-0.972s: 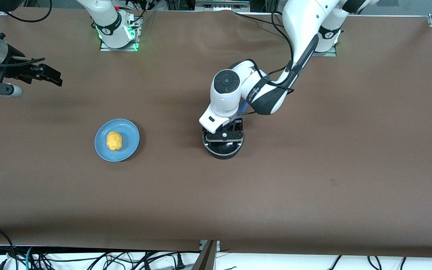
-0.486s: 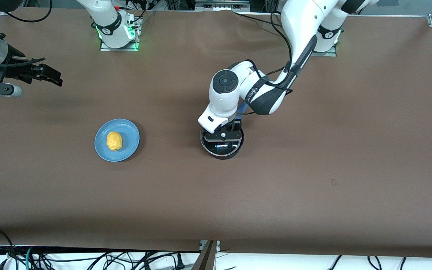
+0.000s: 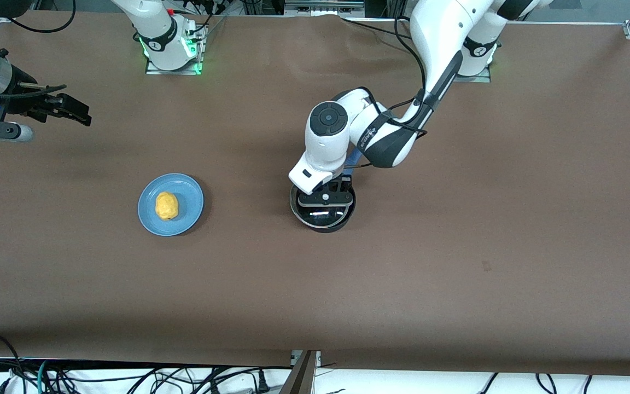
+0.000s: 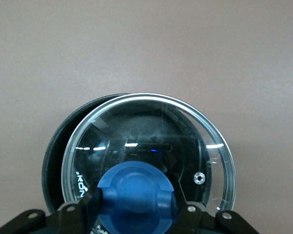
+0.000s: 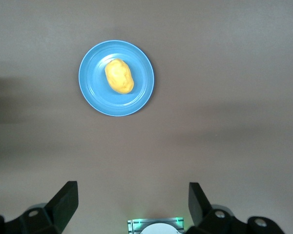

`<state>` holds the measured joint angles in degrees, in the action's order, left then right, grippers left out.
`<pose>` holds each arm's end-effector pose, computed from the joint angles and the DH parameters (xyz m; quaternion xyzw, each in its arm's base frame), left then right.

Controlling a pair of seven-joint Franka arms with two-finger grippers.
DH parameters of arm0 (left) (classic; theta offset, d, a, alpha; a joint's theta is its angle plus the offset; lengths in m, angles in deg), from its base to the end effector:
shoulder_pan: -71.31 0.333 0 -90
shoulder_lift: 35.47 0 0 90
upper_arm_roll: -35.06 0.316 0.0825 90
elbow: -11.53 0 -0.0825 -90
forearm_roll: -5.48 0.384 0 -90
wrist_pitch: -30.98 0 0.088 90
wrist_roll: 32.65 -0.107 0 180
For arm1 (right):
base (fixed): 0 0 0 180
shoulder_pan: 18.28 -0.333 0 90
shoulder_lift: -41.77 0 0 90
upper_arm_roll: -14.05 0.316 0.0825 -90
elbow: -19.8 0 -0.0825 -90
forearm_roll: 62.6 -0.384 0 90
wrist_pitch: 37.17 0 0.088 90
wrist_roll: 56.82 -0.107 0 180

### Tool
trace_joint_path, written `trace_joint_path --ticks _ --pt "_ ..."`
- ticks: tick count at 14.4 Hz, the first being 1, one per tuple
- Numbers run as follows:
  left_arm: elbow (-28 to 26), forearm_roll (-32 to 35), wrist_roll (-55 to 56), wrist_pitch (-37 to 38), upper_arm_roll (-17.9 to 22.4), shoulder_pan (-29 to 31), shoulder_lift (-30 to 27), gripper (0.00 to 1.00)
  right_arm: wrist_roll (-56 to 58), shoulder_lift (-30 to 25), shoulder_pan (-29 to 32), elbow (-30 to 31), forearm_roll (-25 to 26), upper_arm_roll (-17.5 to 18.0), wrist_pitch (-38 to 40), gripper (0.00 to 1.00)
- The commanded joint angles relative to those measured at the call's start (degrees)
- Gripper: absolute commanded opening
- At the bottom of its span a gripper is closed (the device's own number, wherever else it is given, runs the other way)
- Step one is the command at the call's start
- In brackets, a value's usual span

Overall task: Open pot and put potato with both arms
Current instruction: 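Lower the left gripper onto the blue lid knob and grasp it, then lift the glass lid off the pot while the right gripper reaches the potato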

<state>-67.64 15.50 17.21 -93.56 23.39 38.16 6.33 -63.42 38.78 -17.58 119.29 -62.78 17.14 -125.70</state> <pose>0.5509 -0.4927 0.2930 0.9989 0.0250 0.0318 0.0238 0.5286 0.0230 0.5732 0.9969 -0.0368 -0.0693 0.0053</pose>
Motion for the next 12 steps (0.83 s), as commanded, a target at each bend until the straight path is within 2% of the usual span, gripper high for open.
trace_joint_path --ticks 1,5,7,10,12 --pt "0.9 0.8 -1.2 0.8 0.3 -0.1 -1.6 0.58 0.5 0.2 0.2 -1.0 -0.3 0.2 1.0 1.0" --pt "0.9 0.8 -2.7 4.0 0.4 0.5 -4.8 0.57 0.5 0.2 0.1 -1.0 -0.3 0.2 1.1 1.0" --pt "0.1 0.8 -6.3 6.4 0.5 3.1 -6.8 0.57 0.6 1.3 -0.1 -0.8 -0.3 0.3 1.2 1.0" --pt "-4.1 -0.2 -19.6 6.2 2.2 9.5 -10.6 0.57 0.2 4.2 0.3 -1.0 -0.3 0.0 1.1 1.0" --pt "-7.5 -5.2 -32.1 6.1 6.4 12.2 -13.0 0.57 2.6 9.4 0.3 -5.0 0.3 -0.1 -2.2 1.0"
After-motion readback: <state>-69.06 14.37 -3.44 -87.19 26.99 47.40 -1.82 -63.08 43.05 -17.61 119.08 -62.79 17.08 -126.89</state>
